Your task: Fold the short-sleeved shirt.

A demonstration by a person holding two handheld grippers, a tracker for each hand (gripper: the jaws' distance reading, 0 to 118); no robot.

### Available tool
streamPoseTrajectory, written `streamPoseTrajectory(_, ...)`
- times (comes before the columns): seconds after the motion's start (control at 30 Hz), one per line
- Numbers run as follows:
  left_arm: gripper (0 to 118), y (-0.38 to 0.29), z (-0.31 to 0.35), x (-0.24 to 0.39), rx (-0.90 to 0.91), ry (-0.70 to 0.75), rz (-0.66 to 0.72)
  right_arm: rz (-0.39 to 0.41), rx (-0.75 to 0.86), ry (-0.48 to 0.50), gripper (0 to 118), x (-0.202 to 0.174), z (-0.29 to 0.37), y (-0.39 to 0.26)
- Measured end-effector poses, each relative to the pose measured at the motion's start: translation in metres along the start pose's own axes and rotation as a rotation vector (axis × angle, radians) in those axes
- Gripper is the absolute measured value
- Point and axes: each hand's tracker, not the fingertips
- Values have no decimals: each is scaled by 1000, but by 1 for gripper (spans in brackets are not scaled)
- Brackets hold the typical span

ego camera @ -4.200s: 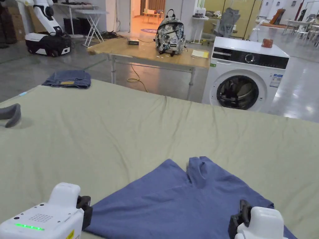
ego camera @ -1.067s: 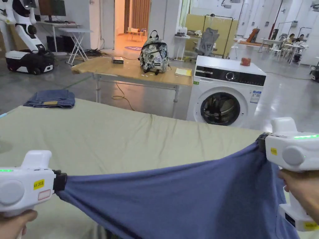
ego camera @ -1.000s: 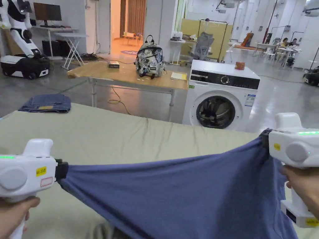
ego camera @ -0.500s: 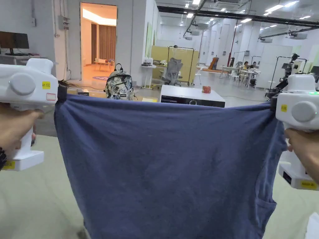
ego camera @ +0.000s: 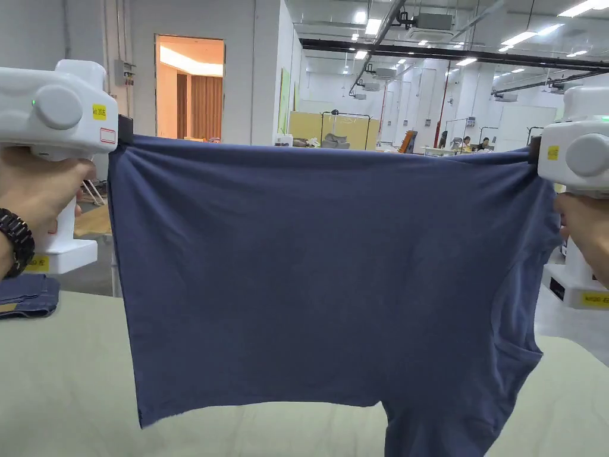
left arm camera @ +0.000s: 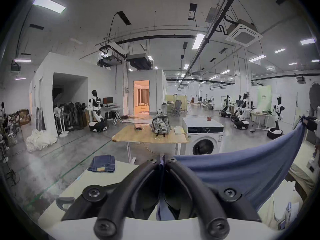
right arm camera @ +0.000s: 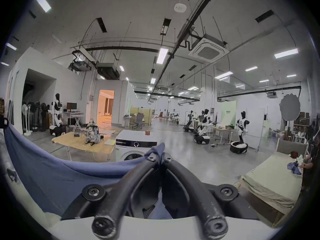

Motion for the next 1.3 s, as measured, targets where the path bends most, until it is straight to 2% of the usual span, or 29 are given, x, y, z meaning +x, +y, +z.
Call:
streamPoseTrajectory(0.13,0,-10,-1,5,-5,19,-33,13,1,-1,0,-2,0,-17)
streamPoseTrajectory(0.33,0,-63,2,5,-42,16,-36,20,-65,12,0,2,11,-70)
streamPoseTrajectory(0.5,0,-123,23,2,-110,1,-62,90,-125,21,0,6,48,-118)
streamPoseTrajectory(0.87,0,-241,144,-12,-140,-29,-26,109,-191,57,0,25,183,-206)
streamPoseTrajectory(1.07,0,-277,209,-24,-167,-48,-6,146,-219,89,0,25,251,-236)
streamPoseTrajectory(1.23,0,-311,251,-40,-202,-61,-7,126,-272,112,0,34,297,-263)
streamPoseTrajectory(1.3,0,-328,266,-44,-238,-65,-4,151,-295,114,0,34,314,-276)
